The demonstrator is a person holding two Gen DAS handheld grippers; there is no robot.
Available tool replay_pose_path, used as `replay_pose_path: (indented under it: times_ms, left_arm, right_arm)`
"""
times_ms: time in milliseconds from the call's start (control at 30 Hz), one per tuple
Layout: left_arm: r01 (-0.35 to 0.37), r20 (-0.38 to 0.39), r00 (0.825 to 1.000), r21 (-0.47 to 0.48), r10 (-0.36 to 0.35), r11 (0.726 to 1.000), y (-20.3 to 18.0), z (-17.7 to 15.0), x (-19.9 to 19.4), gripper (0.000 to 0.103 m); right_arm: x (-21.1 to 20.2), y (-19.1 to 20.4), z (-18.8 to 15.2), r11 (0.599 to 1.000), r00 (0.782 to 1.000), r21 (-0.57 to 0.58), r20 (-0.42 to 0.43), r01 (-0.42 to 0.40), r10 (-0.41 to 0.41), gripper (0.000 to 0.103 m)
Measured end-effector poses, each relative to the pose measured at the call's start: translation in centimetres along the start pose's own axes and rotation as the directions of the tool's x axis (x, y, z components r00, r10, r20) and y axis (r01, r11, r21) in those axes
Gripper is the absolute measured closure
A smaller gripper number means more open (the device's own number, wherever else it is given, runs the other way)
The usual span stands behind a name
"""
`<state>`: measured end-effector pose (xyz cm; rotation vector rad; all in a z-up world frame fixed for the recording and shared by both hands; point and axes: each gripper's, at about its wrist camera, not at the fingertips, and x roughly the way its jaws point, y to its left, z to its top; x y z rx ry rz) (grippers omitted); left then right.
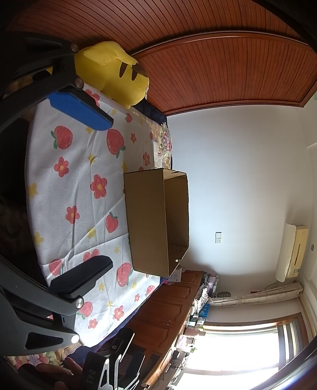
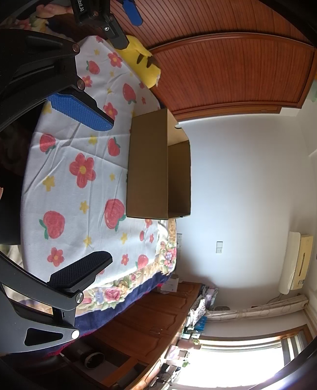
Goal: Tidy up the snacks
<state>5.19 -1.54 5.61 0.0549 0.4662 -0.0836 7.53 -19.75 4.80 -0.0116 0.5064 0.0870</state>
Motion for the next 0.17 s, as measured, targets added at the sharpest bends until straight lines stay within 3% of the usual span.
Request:
replay_pose_path:
  times_ms: [167]
  left_arm:
    - [0.001, 0.000, 1.000, 0.001, -0.001, 1.000, 0.00, 0.00, 0.00, 0.000]
  right_arm:
    - [-0.04, 0.03, -0.11, 1.000, 1.000, 0.000, 0.001, 0.001, -0.001, 0.003]
